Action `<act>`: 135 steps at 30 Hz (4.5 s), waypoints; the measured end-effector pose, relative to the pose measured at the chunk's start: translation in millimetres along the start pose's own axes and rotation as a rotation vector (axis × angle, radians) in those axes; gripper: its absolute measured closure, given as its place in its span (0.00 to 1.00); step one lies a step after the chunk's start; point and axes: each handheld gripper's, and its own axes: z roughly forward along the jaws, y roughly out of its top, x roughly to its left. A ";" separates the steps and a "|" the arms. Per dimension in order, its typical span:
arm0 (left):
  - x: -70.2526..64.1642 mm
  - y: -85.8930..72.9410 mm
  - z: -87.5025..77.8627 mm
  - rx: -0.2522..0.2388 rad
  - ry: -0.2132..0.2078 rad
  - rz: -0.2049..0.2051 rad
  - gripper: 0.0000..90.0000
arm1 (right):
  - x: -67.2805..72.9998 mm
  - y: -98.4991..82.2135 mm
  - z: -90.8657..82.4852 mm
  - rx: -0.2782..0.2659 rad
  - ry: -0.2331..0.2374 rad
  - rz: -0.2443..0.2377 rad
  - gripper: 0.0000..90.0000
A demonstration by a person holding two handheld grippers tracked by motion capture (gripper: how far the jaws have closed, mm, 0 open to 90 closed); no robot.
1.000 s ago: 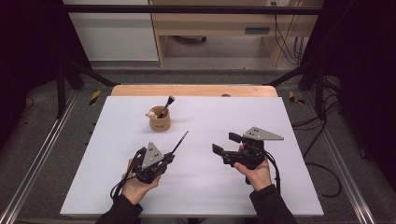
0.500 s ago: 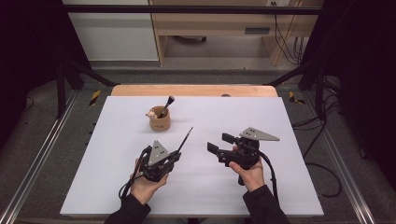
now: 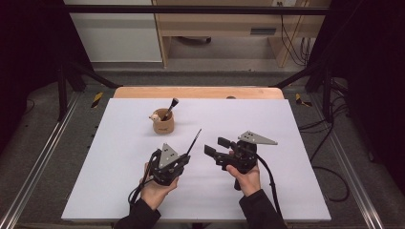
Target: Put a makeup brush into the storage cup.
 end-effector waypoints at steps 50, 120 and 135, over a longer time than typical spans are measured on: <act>-29.4 1.8 10.0 0.006 -0.063 0.009 0.93 | 0.7 -7.9 13.3 -0.034 0.118 0.147 0.95; 22.9 26.7 -26.0 -0.066 0.021 0.001 0.94 | -17.2 -3.9 -42.8 0.028 -0.125 -0.191 0.19; 54.0 36.7 -52.5 -0.107 0.073 -0.021 0.94 | -38.0 -16.1 -70.8 0.061 -0.234 -0.233 0.11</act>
